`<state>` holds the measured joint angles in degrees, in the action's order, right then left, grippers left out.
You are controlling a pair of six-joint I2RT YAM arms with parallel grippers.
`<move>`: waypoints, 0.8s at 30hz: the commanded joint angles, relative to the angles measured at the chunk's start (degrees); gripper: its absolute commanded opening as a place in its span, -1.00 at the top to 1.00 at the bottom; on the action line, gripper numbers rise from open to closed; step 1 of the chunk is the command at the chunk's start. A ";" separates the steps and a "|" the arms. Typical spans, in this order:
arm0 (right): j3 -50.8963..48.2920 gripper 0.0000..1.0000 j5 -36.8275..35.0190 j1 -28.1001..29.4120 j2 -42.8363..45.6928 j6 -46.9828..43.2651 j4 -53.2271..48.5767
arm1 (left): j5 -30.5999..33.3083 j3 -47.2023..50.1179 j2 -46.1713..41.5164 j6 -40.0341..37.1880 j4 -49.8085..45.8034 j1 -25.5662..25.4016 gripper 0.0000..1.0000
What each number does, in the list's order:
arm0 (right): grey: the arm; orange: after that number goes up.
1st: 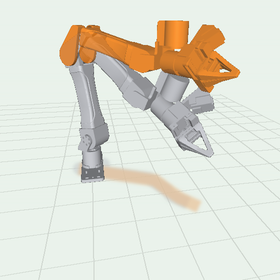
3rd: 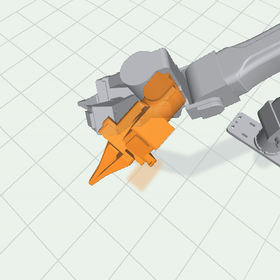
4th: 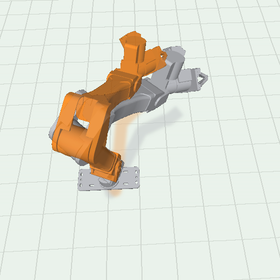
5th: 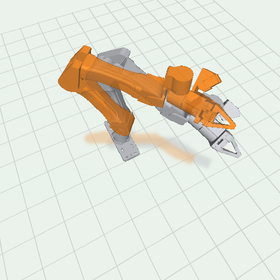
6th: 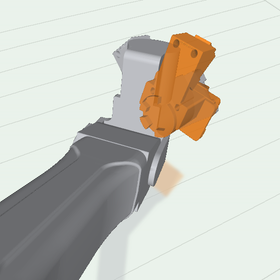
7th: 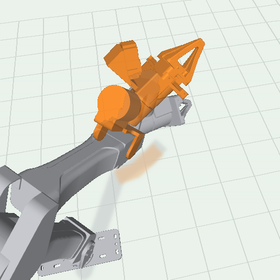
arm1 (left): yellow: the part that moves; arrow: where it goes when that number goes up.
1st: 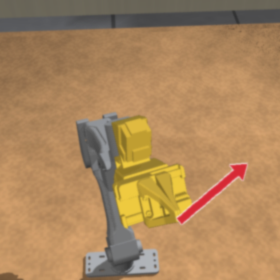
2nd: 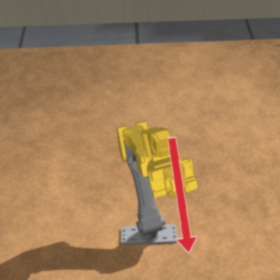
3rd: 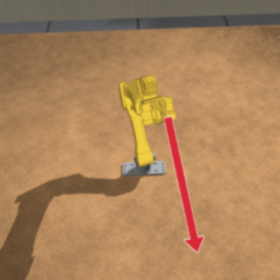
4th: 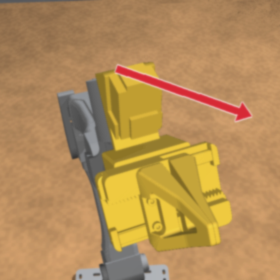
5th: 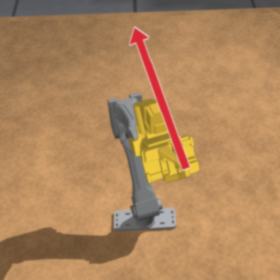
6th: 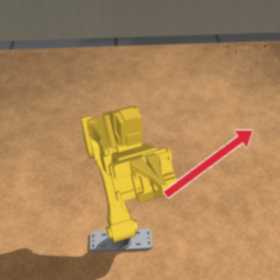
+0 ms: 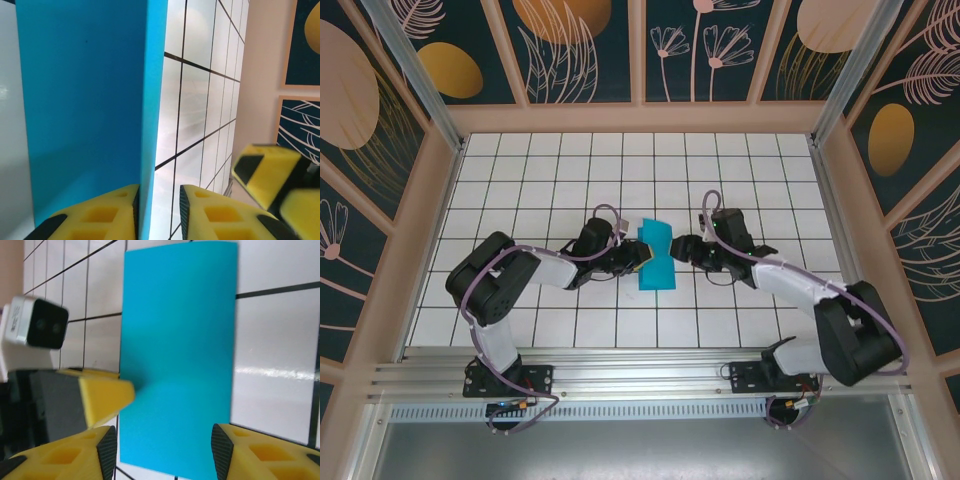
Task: Fold a paper plane with a square sheet of paper (pick it up from the middle)
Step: Fold the triangle a second time at the center of the table.
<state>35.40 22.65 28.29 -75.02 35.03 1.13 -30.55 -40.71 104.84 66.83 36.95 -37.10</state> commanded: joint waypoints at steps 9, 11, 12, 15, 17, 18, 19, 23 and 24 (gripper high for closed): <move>-9.18 -0.15 -19.81 15.77 9.09 -7.52 6.71 | 0.30 0.83 -2.01 1.65 1.72 -0.51 0.47; -8.54 -0.16 -24.61 20.29 8.29 -9.94 6.41 | -0.16 0.68 -1.92 1.73 1.71 -0.52 0.47; -8.33 -0.16 -27.92 22.73 7.86 -11.37 6.62 | -0.31 0.59 -1.90 1.78 1.80 -0.52 0.47; -8.26 -0.21 -36.06 29.54 5.98 -15.98 8.64 | -0.56 0.45 -2.05 1.89 1.63 -0.50 0.47; -7.72 -0.23 -39.72 32.68 3.68 -19.51 9.57 | -0.83 0.29 -2.09 1.77 1.46 -0.51 0.46; -7.14 -0.24 -40.88 34.09 1.97 -21.45 9.83 | -0.95 0.20 -2.02 1.65 1.37 -0.52 0.46; -6.45 -0.24 -42.14 35.15 0.13 -22.96 10.11 | -0.92 0.19 -2.01 1.64 1.37 -0.50 0.46; -2.67 -0.25 -51.25 38.77 -6.66 -25.64 9.20 | -1.19 0.02 -1.91 1.90 1.46 -0.51 0.45; -1.53 -0.25 -53.76 39.30 -8.14 -26.09 8.67 | -1.23 0.06 -1.98 1.90 1.46 -0.52 0.45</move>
<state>30.57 -20.45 66.19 -80.64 13.21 8.80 -30.89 -40.27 103.96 68.05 37.10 -37.21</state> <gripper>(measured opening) 0.623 0.274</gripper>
